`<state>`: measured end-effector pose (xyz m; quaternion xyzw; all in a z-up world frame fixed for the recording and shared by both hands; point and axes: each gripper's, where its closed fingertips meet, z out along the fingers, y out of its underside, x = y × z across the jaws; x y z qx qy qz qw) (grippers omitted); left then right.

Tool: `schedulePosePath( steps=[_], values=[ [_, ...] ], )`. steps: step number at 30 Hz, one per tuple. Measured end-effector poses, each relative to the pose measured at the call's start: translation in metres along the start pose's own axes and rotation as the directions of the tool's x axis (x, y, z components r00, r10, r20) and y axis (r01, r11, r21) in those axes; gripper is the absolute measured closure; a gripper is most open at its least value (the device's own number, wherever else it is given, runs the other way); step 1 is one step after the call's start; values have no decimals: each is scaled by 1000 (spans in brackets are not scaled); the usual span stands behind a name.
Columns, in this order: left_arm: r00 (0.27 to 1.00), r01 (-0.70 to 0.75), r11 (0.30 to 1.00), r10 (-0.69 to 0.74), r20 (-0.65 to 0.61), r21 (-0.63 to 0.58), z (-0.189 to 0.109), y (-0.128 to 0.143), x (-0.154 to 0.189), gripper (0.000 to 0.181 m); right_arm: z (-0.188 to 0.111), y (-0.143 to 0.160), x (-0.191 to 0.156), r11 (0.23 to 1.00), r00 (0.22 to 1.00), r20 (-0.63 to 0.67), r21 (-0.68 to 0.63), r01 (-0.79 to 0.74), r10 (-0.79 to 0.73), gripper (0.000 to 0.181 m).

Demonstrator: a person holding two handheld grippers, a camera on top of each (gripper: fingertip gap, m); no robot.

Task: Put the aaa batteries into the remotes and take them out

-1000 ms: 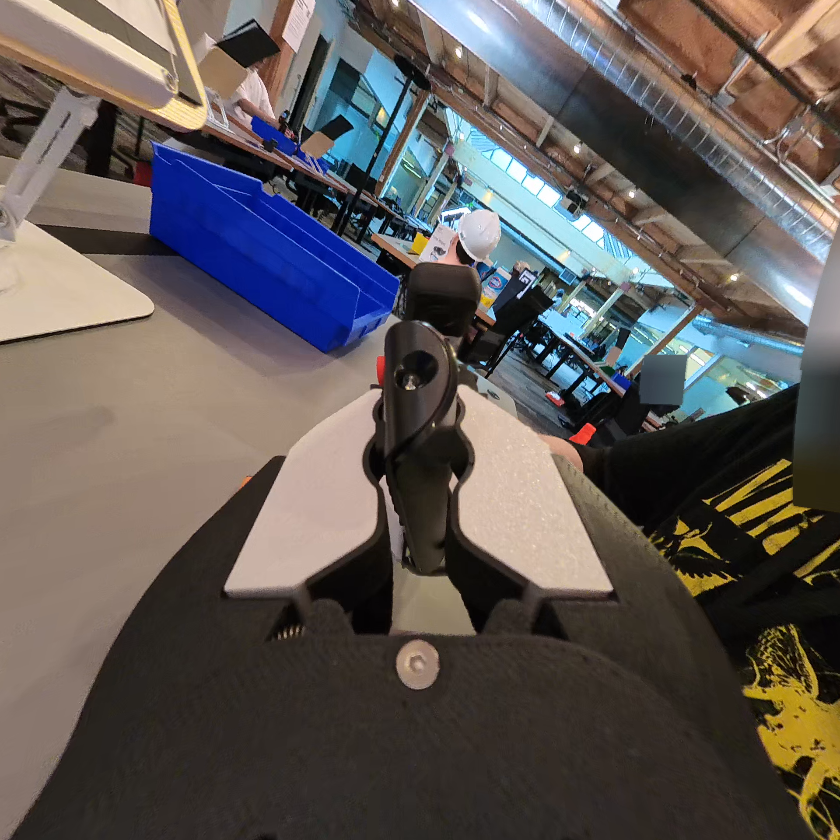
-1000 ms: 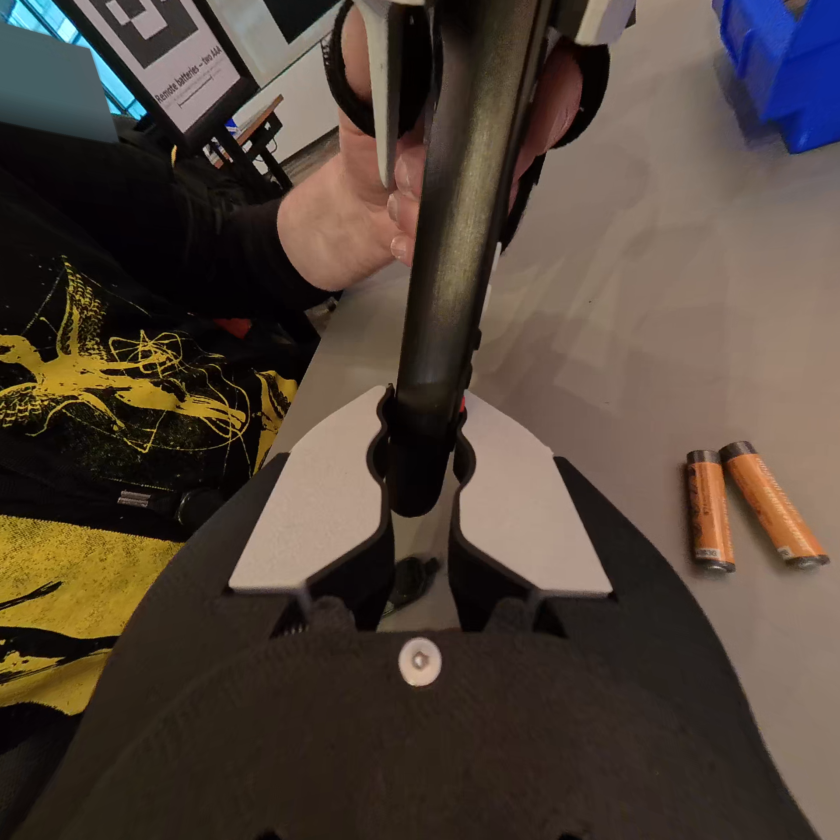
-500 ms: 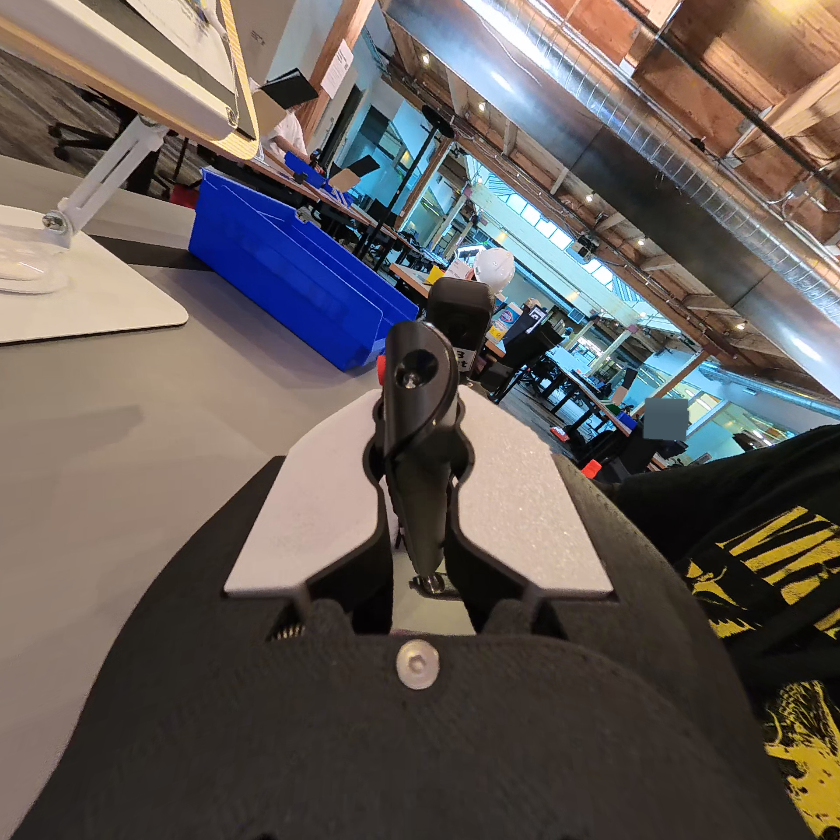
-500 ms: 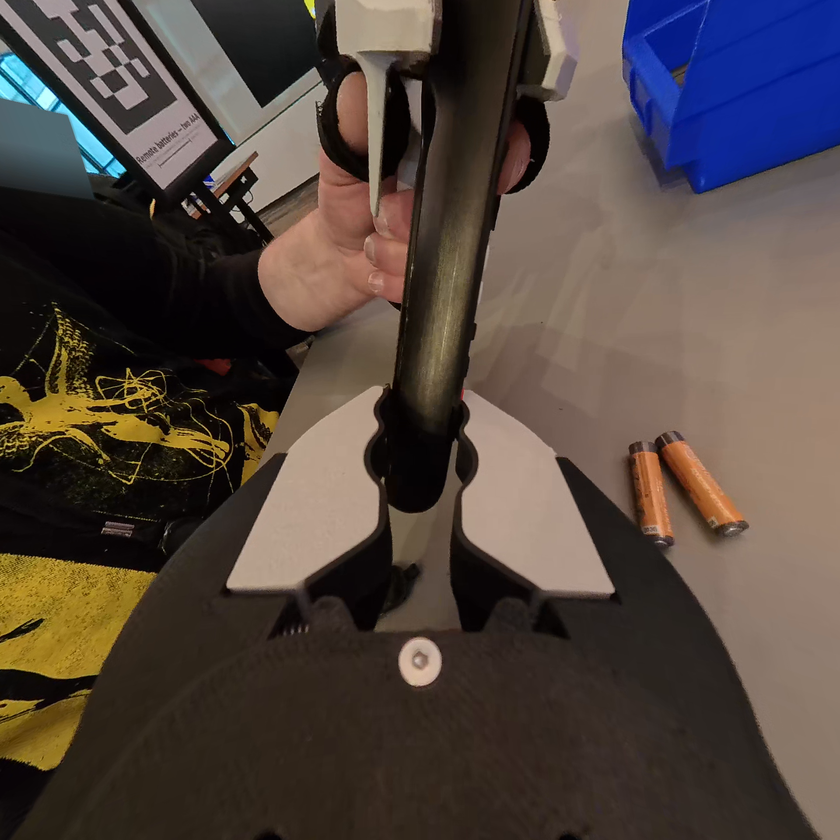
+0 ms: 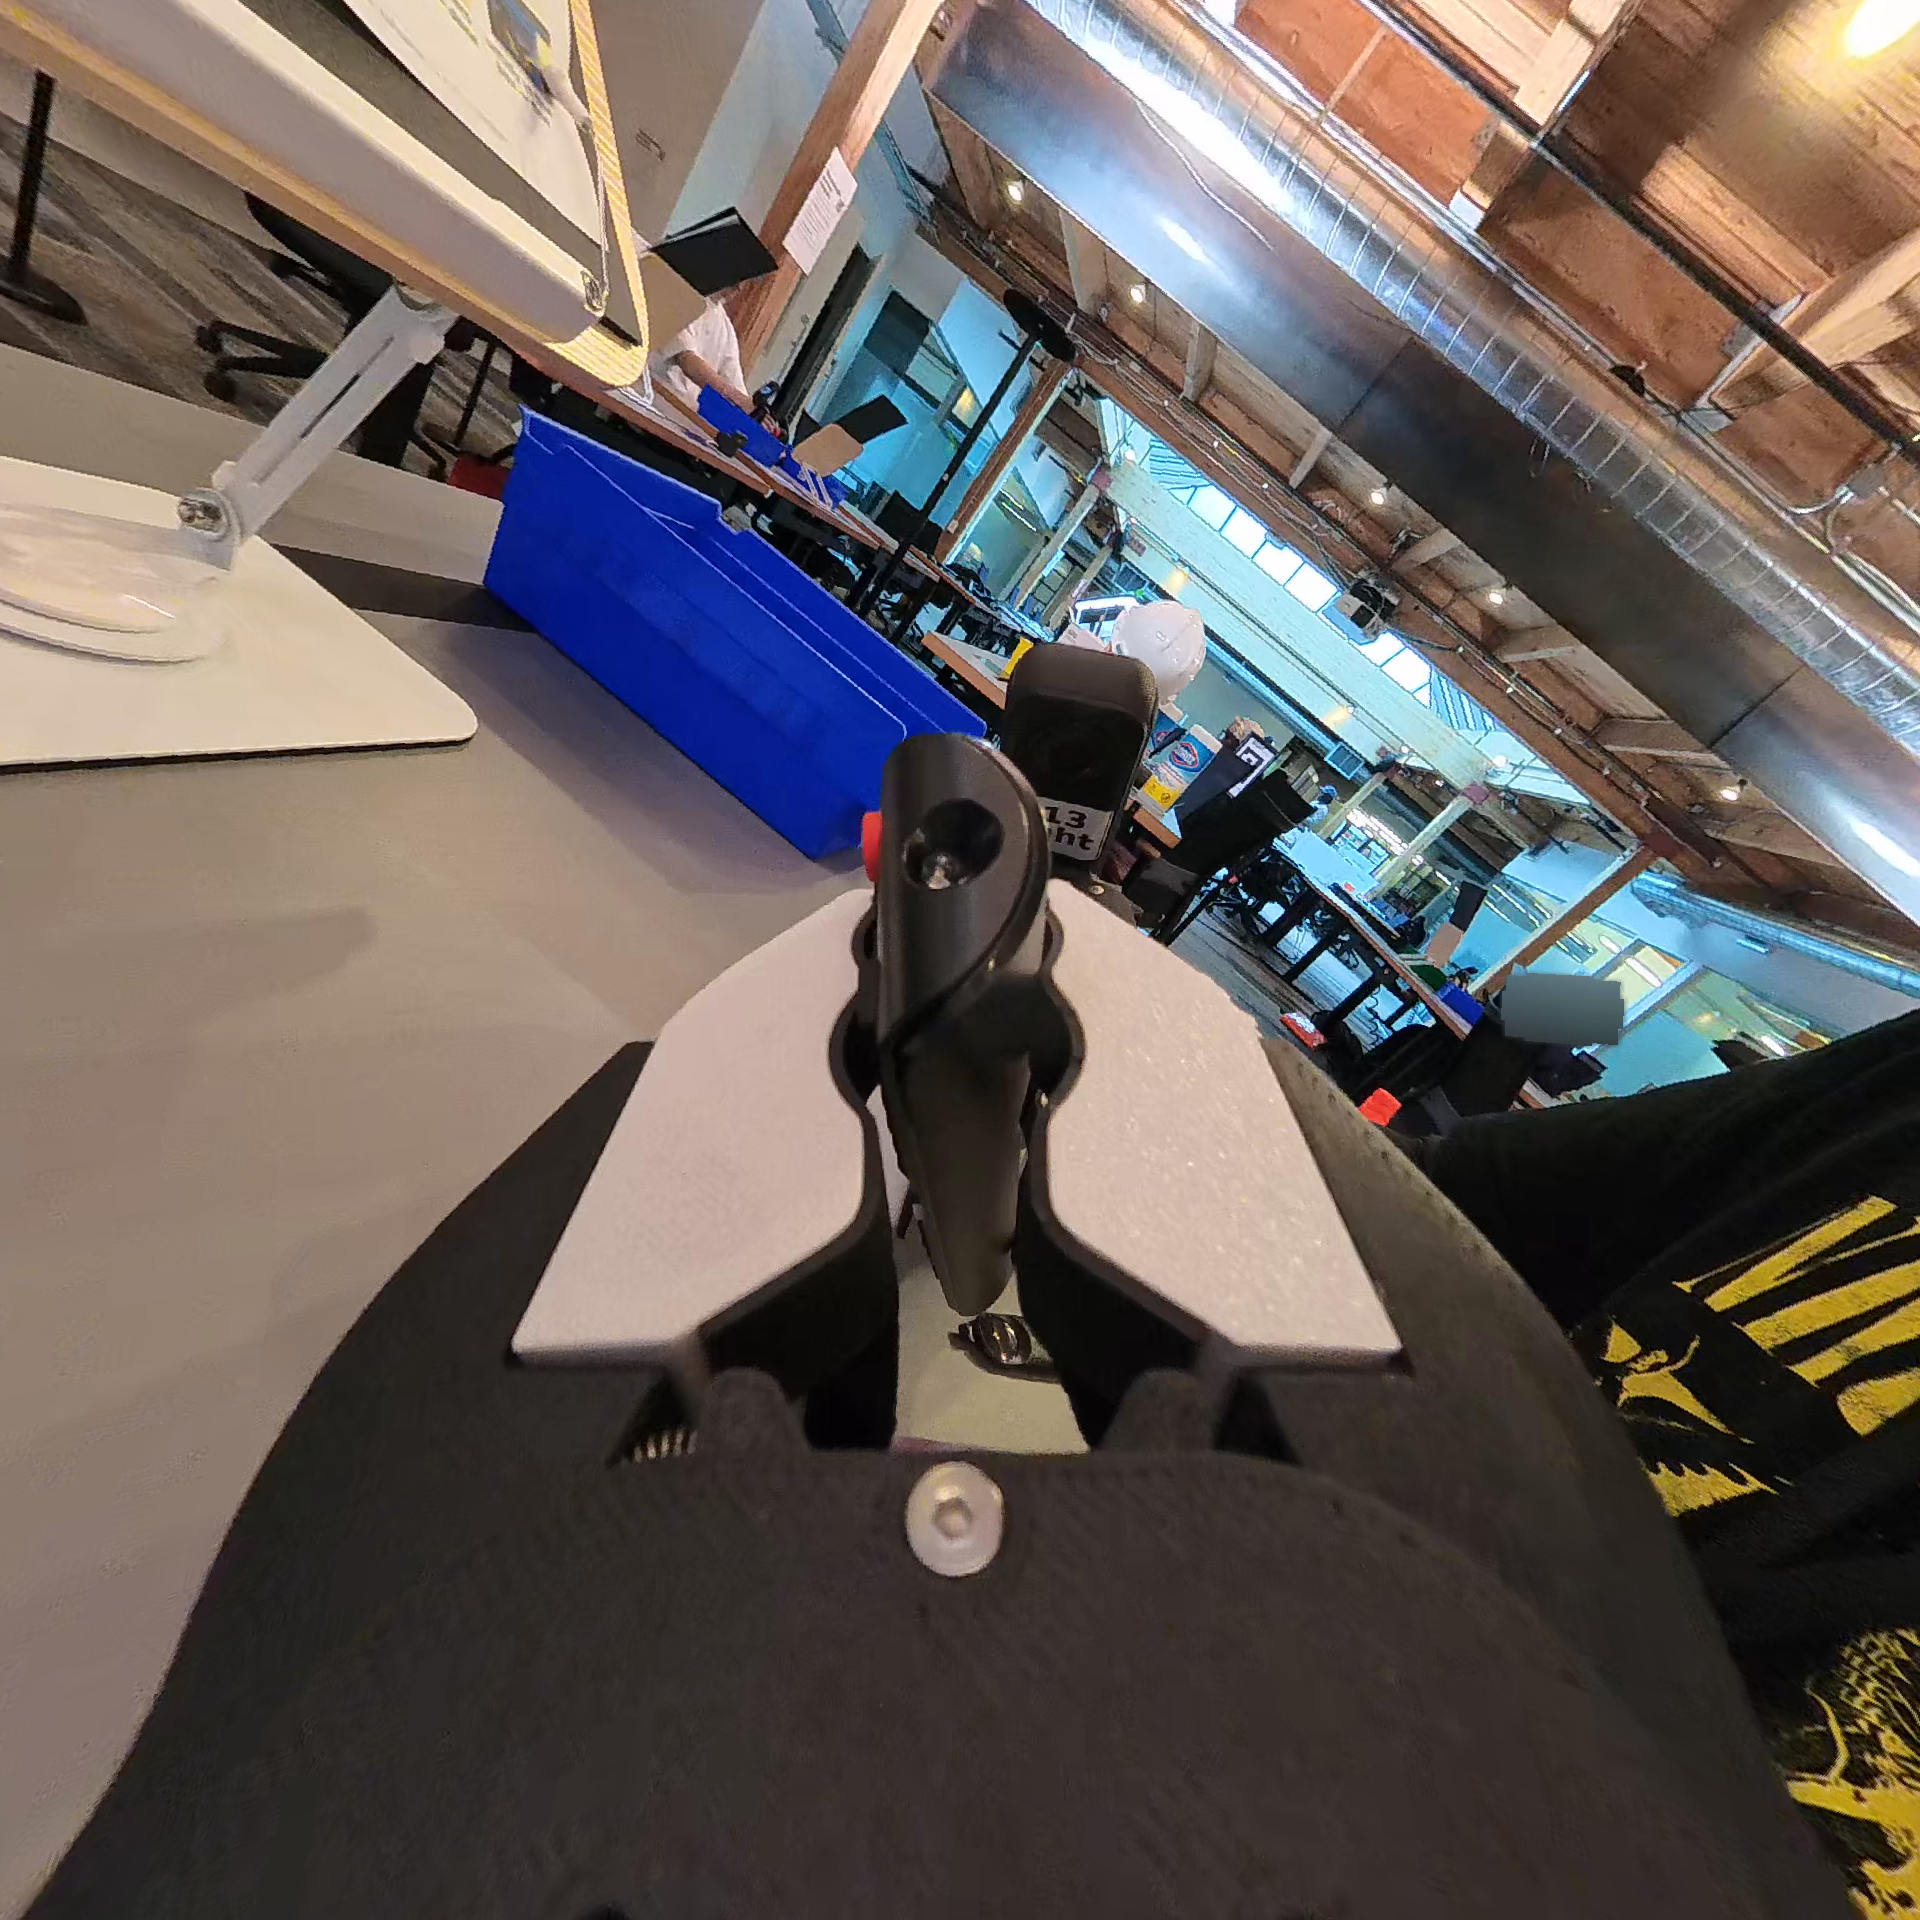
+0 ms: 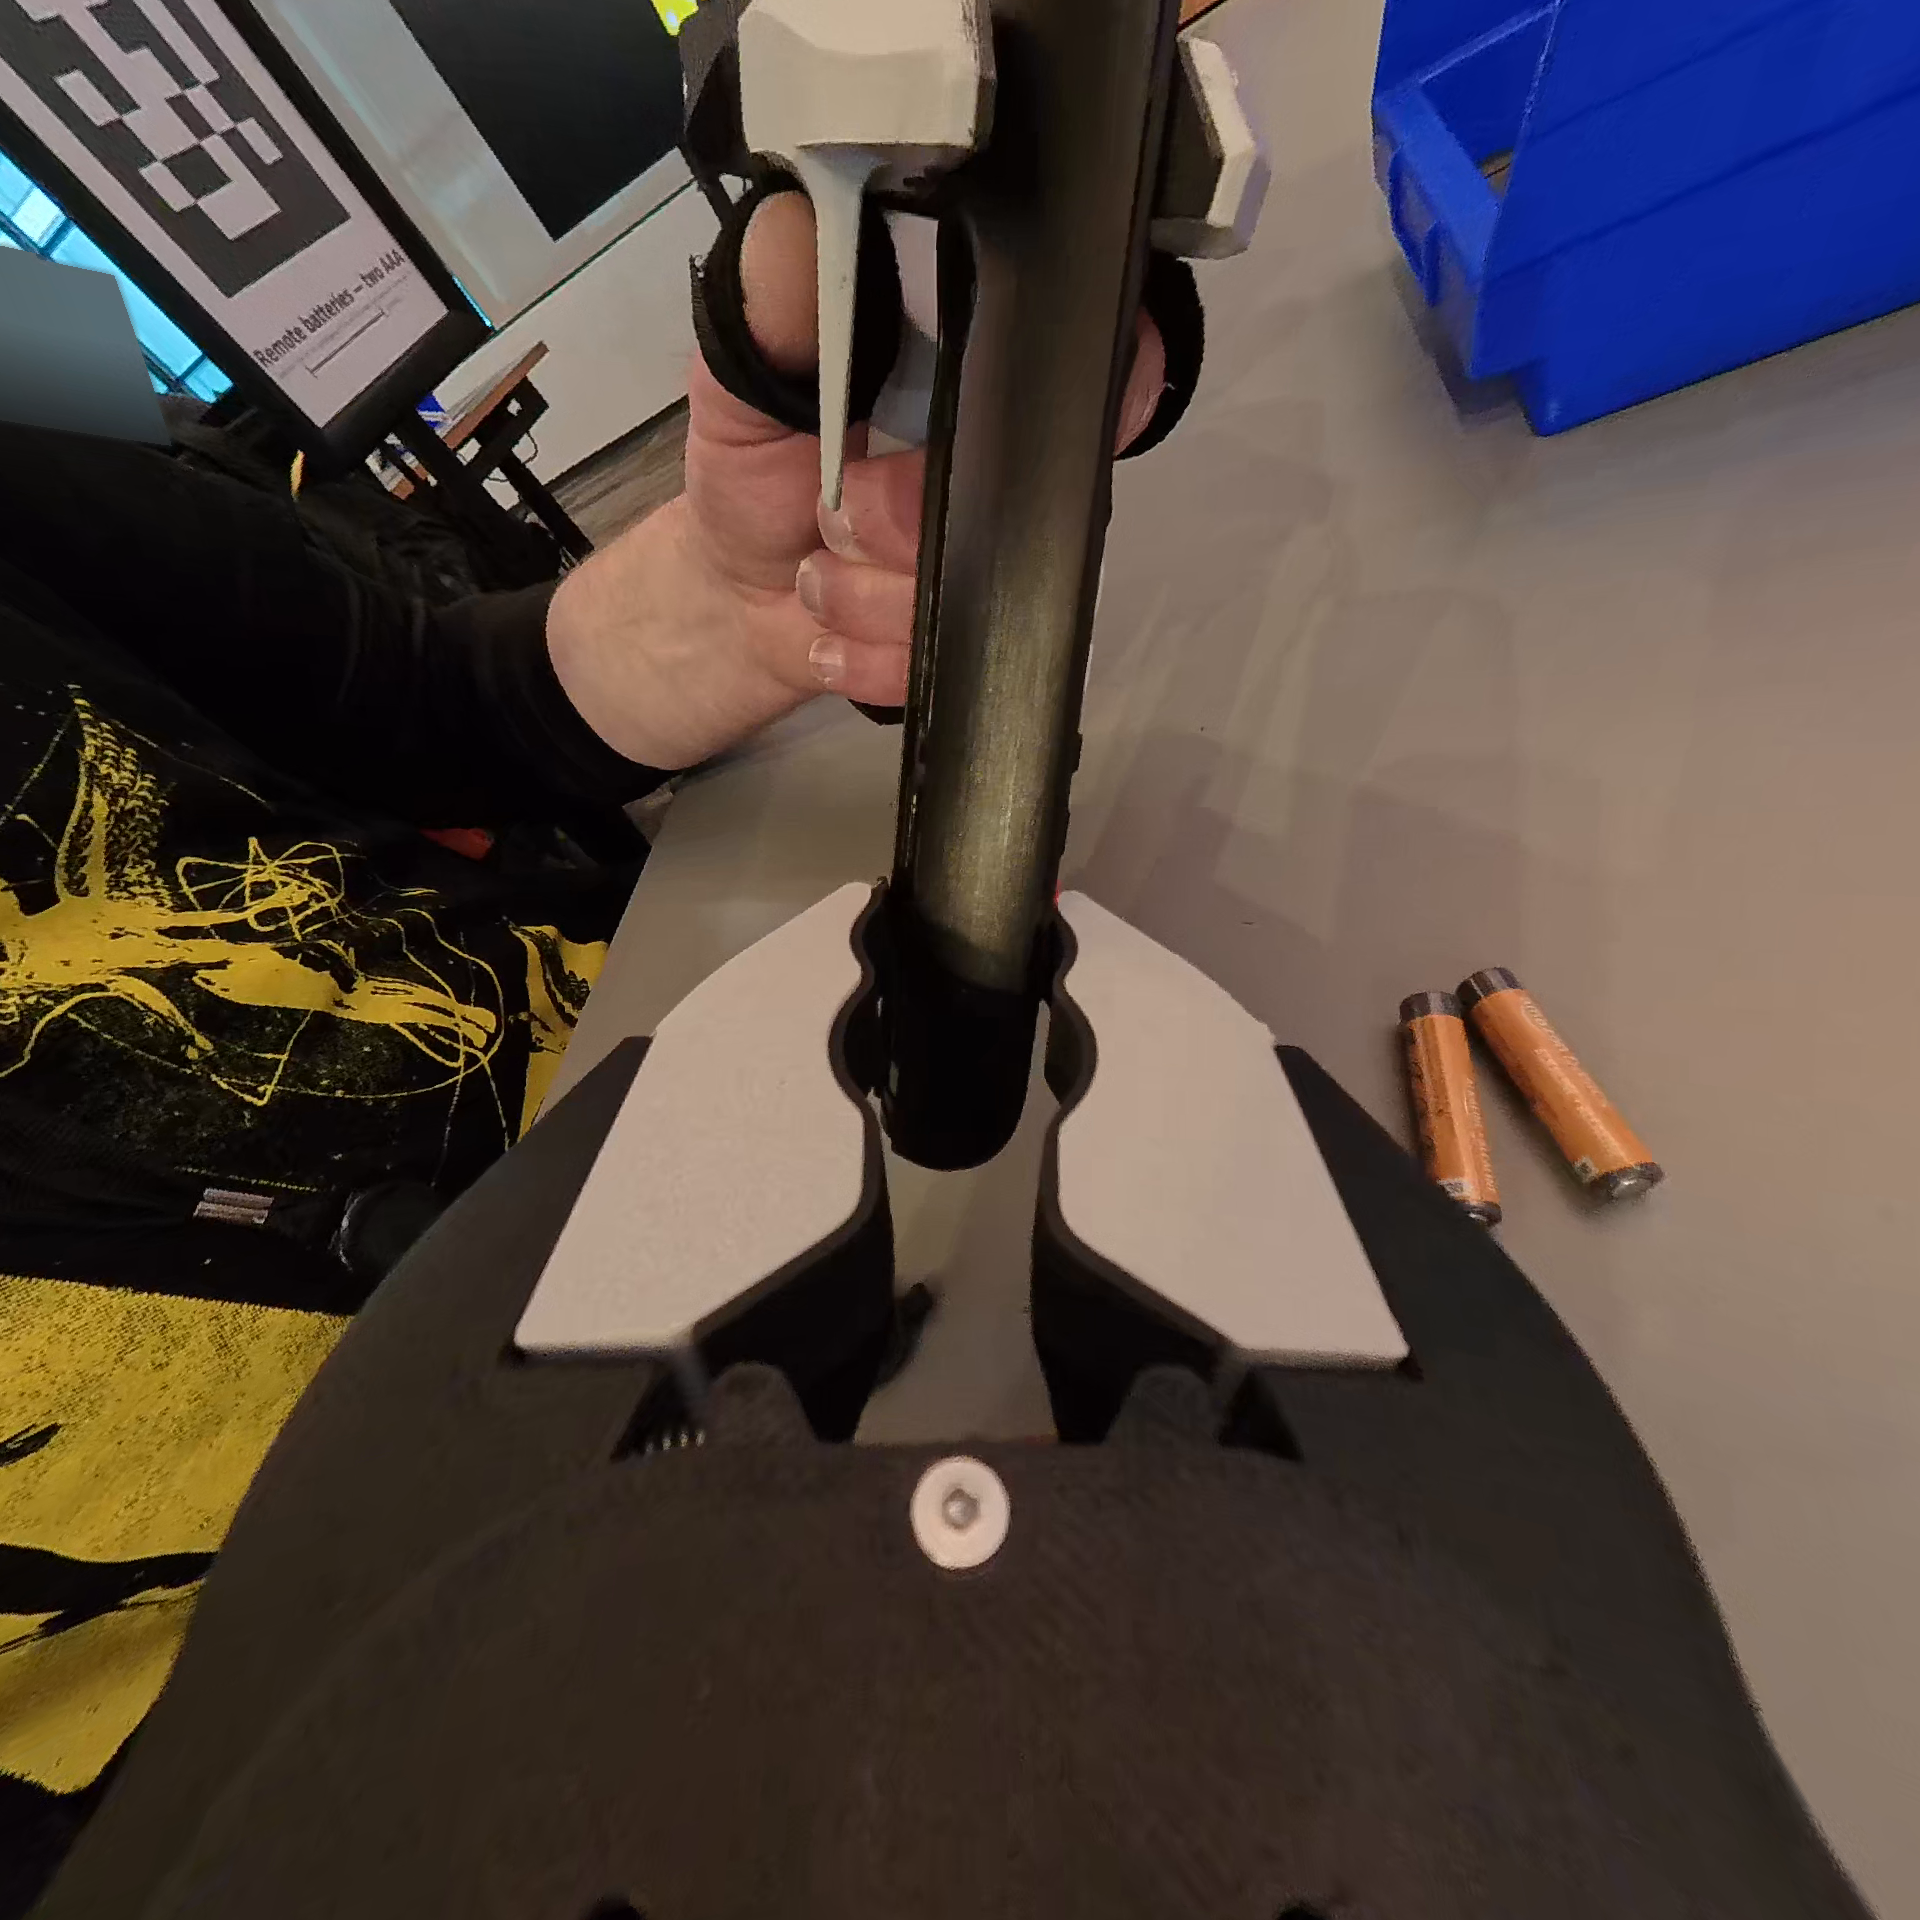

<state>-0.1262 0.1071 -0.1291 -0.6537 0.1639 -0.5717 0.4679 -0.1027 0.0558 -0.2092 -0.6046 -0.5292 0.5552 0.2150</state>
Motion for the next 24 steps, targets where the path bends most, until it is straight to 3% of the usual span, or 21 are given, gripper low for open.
schedulePosePath(
  steps=[13, 24],
  values=[
    [997, -12, 1000, 12, 73, 2, 4, 0, -3, 157, -11, -14, 6, 998, 997, -78, 52, 30, -26, 152],
    [966, -112, 987, 135, 221, -113, 12, 7, -3, 157, -5, -25, 16, 998, 990, -137, 45, 41, -34, 157]
  ],
)
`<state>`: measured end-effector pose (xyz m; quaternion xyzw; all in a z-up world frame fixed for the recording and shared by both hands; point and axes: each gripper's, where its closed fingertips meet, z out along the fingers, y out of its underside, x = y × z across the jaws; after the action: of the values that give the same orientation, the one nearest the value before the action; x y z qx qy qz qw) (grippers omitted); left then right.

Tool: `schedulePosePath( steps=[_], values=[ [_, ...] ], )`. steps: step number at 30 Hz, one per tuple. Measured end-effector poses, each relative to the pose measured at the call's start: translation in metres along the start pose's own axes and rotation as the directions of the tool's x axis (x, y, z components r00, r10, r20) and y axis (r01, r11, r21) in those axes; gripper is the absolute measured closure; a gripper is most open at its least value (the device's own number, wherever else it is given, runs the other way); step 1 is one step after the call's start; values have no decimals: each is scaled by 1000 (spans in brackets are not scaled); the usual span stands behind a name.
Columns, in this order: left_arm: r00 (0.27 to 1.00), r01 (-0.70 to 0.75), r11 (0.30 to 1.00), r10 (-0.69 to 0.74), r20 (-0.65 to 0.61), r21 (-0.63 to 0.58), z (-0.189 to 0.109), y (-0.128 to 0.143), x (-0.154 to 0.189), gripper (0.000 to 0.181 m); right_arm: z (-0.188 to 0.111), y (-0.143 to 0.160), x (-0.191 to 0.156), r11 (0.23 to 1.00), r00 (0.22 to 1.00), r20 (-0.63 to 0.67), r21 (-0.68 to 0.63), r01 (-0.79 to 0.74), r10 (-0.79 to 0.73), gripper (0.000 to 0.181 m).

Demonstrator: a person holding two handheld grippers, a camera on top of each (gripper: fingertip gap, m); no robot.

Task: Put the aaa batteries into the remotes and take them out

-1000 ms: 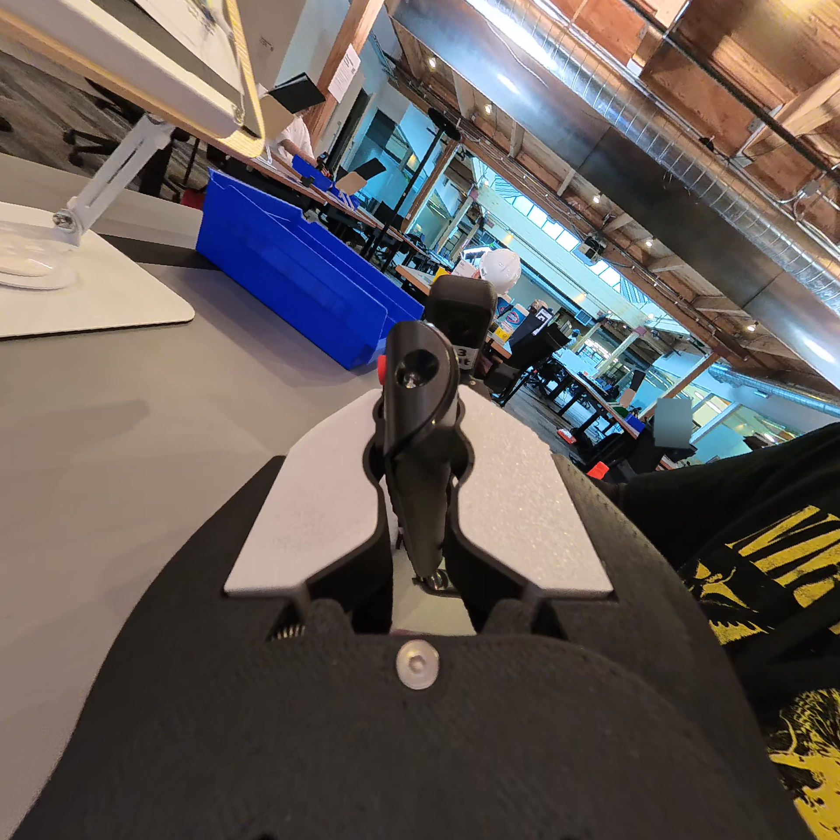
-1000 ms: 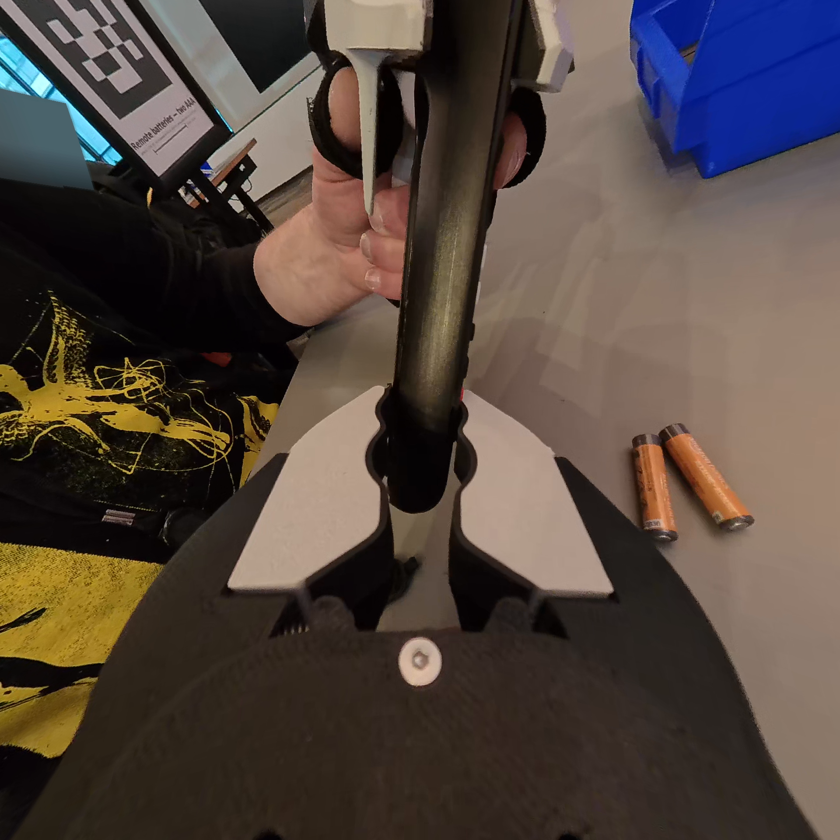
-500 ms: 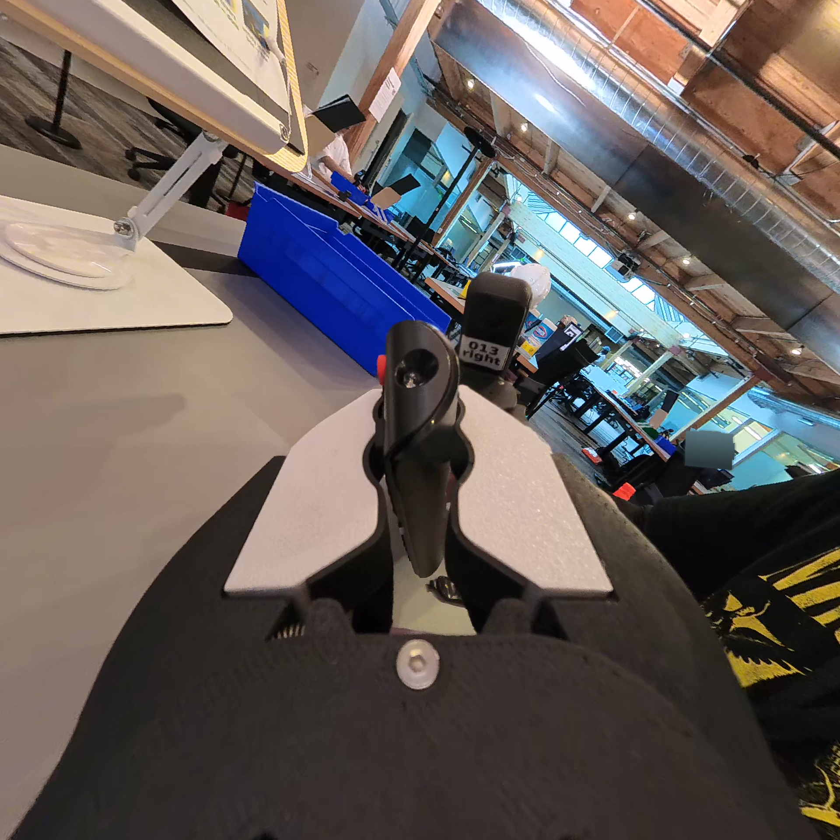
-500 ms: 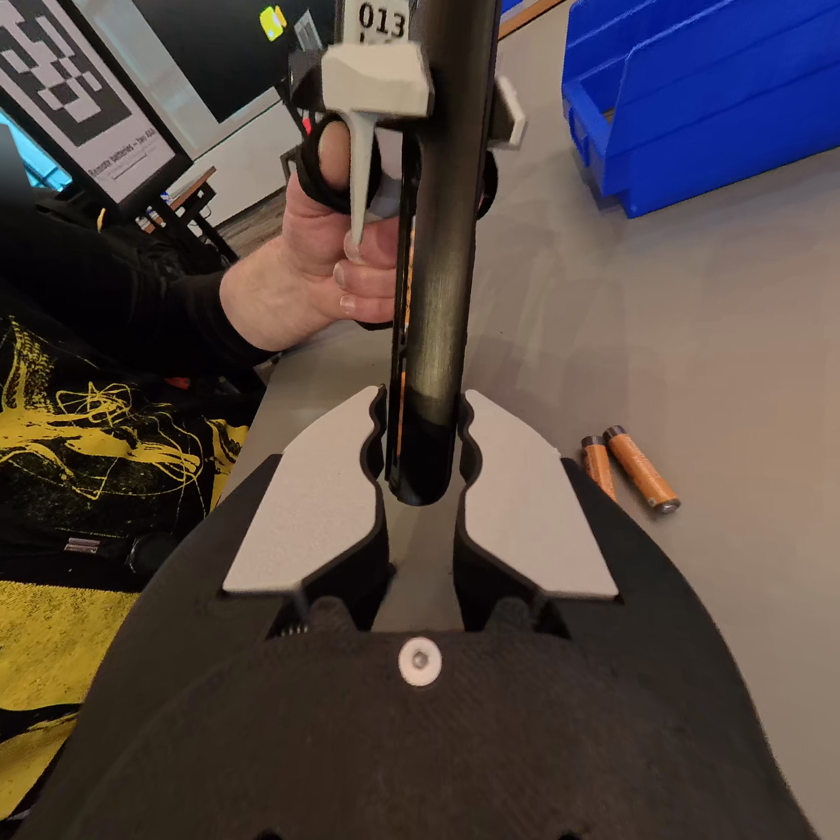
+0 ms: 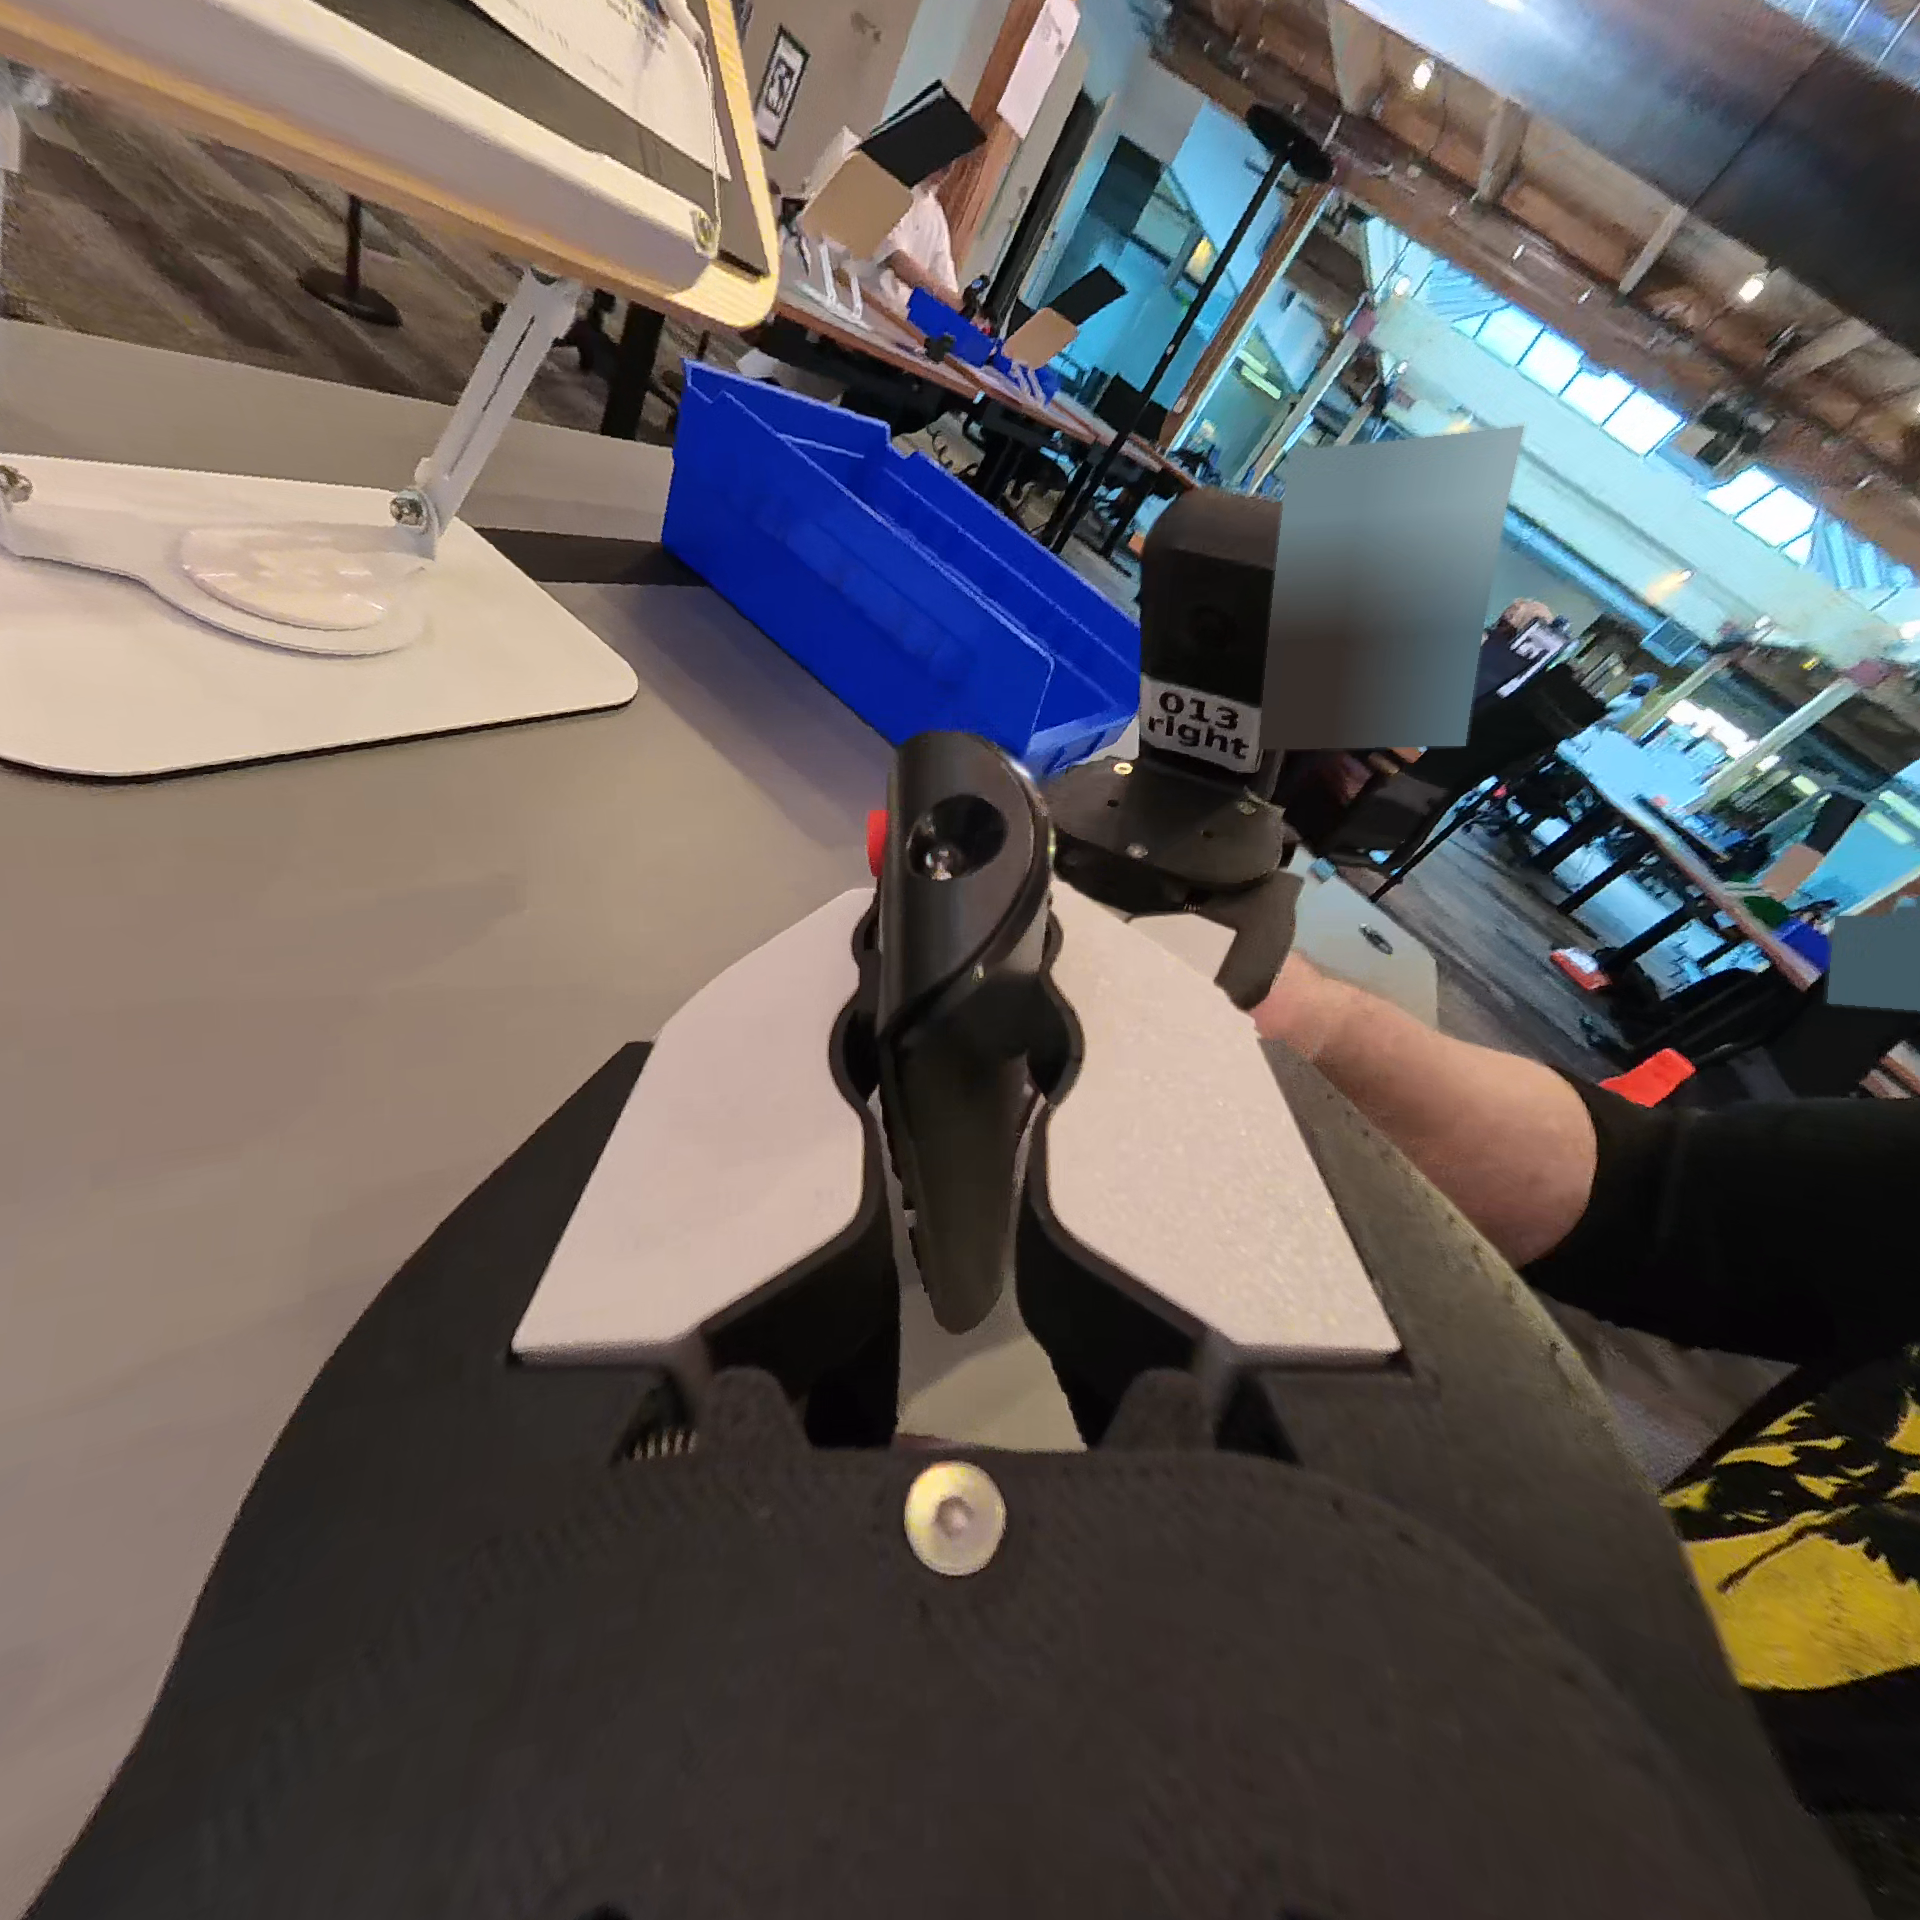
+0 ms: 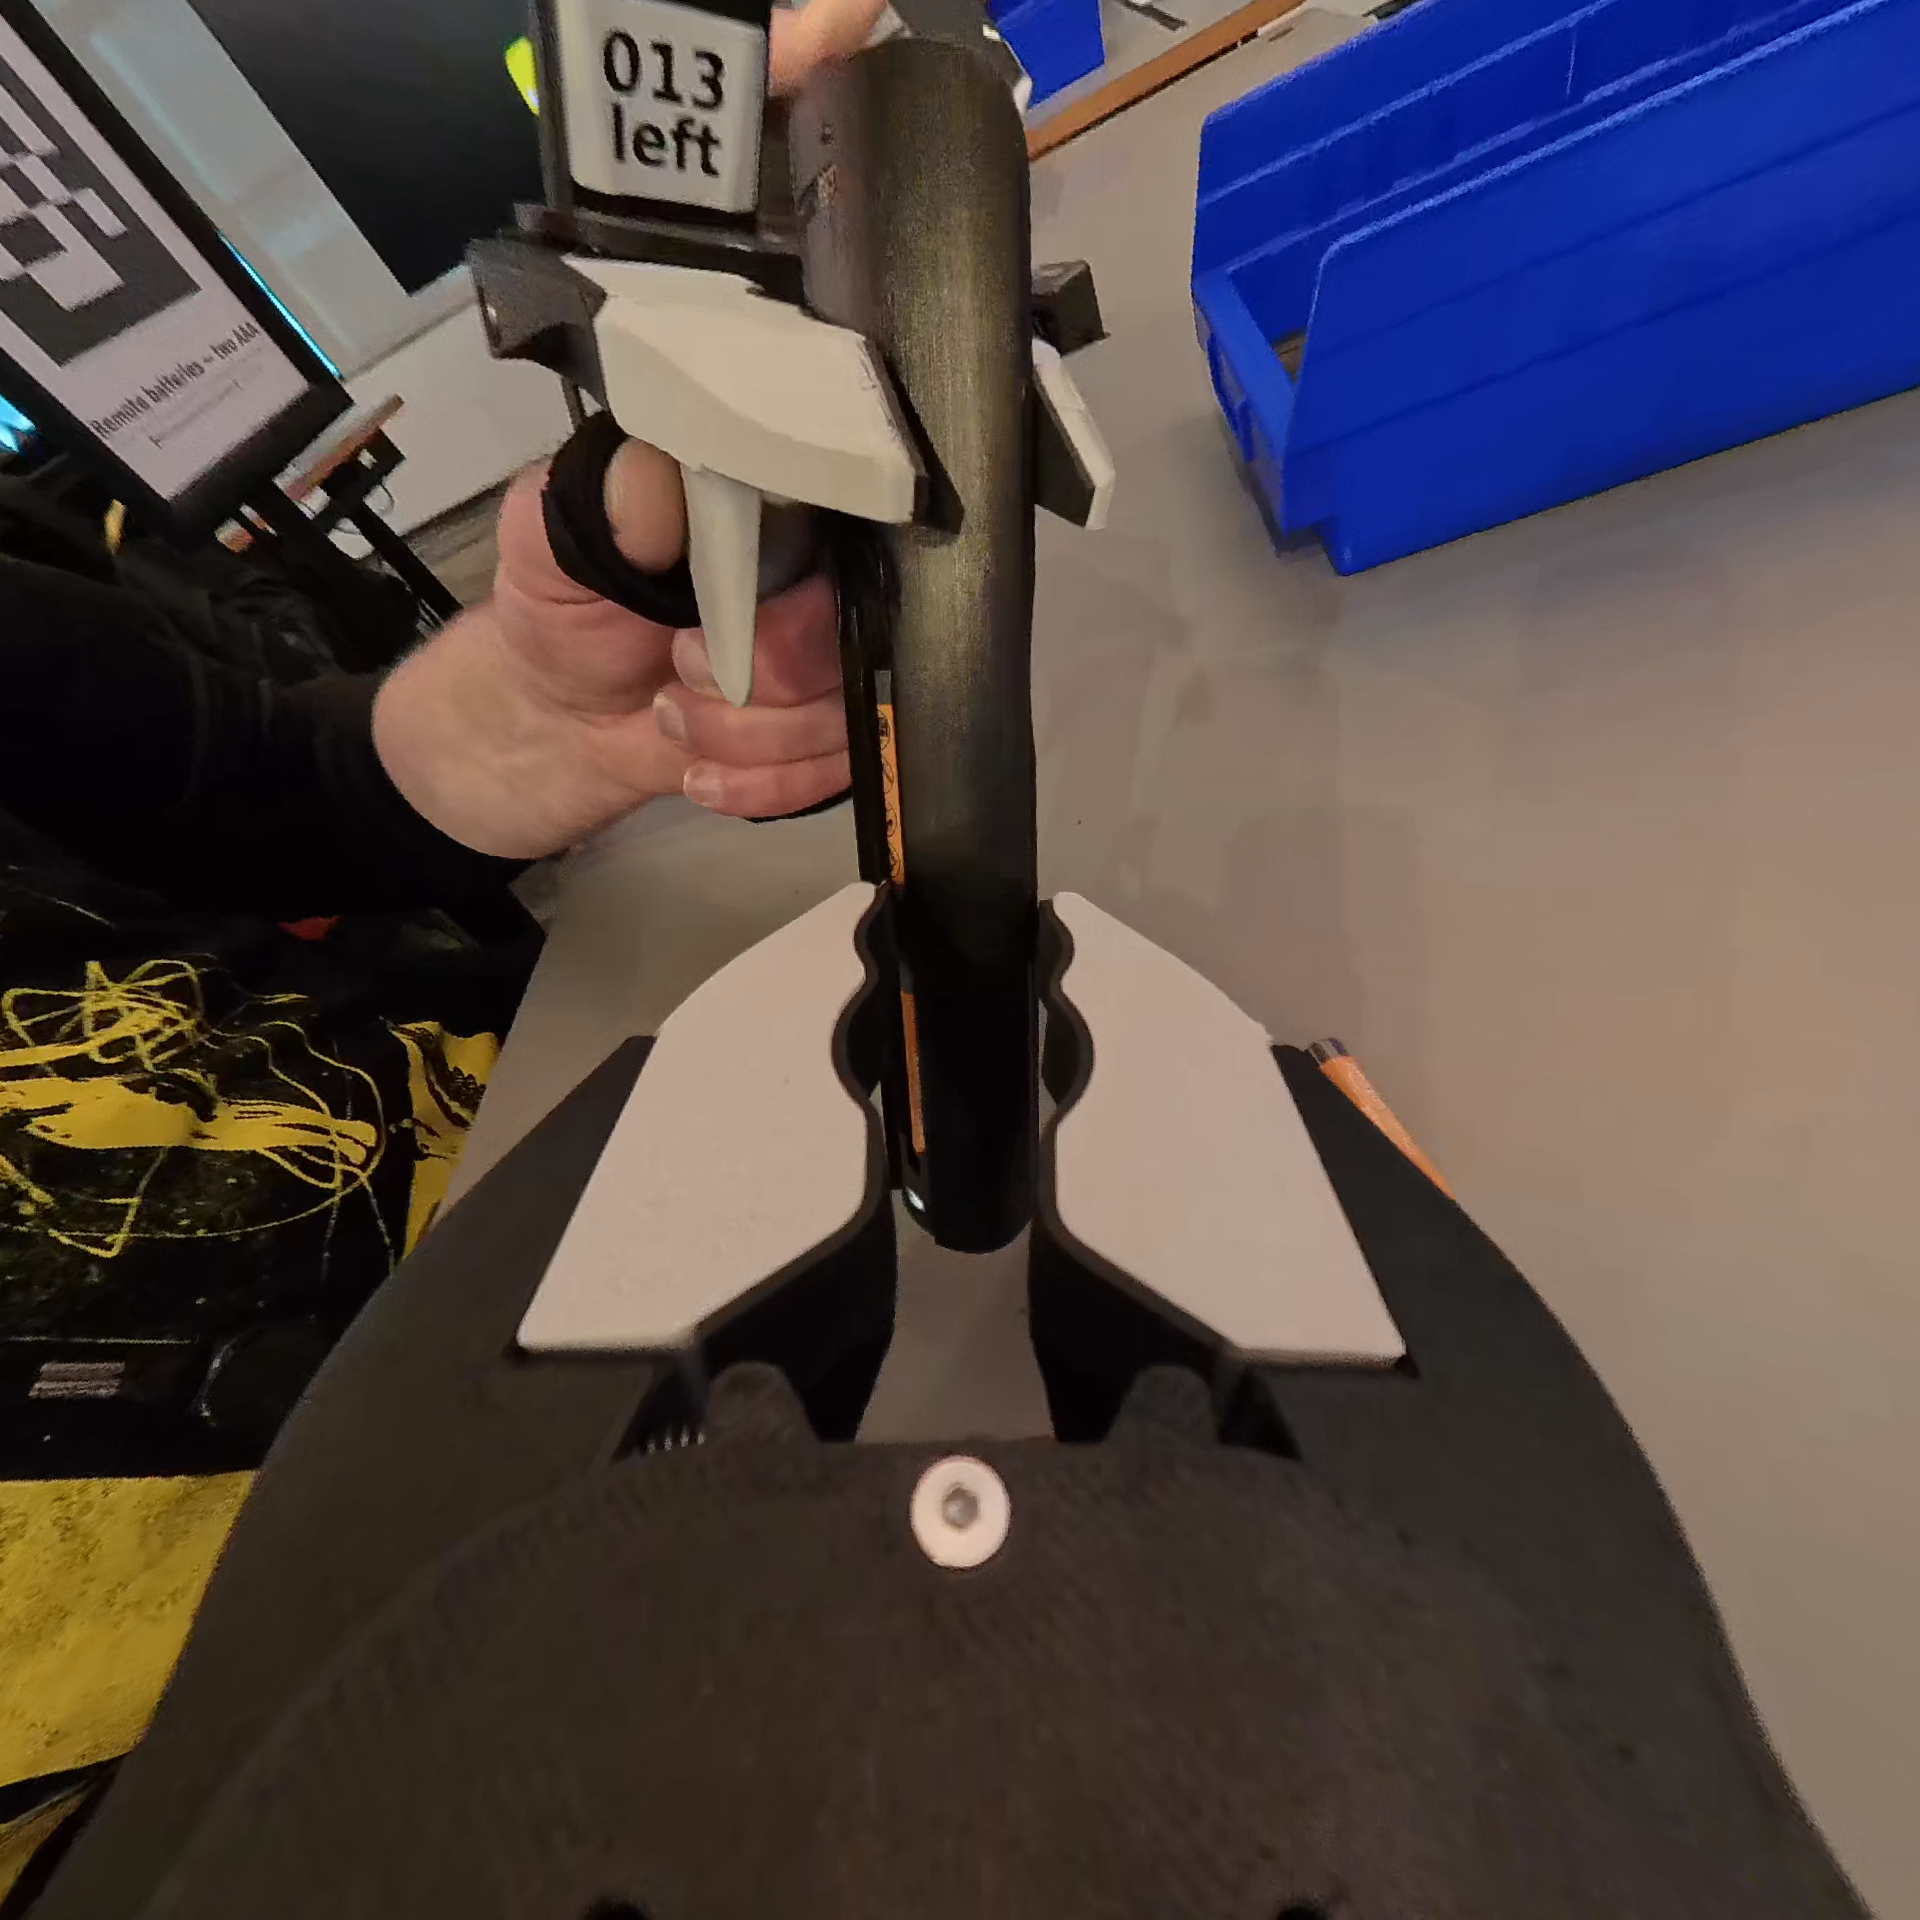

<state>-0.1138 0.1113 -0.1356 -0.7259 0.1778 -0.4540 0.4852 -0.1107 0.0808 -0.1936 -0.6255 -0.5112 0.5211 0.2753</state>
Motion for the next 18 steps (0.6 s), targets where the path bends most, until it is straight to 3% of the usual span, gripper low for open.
schedulePosePath(
  steps=[18],
  values=[
    [992, -62, 997, 67, 107, -46, 5, 18, -6, 158, 9, 13, 8, 998, 1000, 3, -67, -10, 10, 156]
  ],
)
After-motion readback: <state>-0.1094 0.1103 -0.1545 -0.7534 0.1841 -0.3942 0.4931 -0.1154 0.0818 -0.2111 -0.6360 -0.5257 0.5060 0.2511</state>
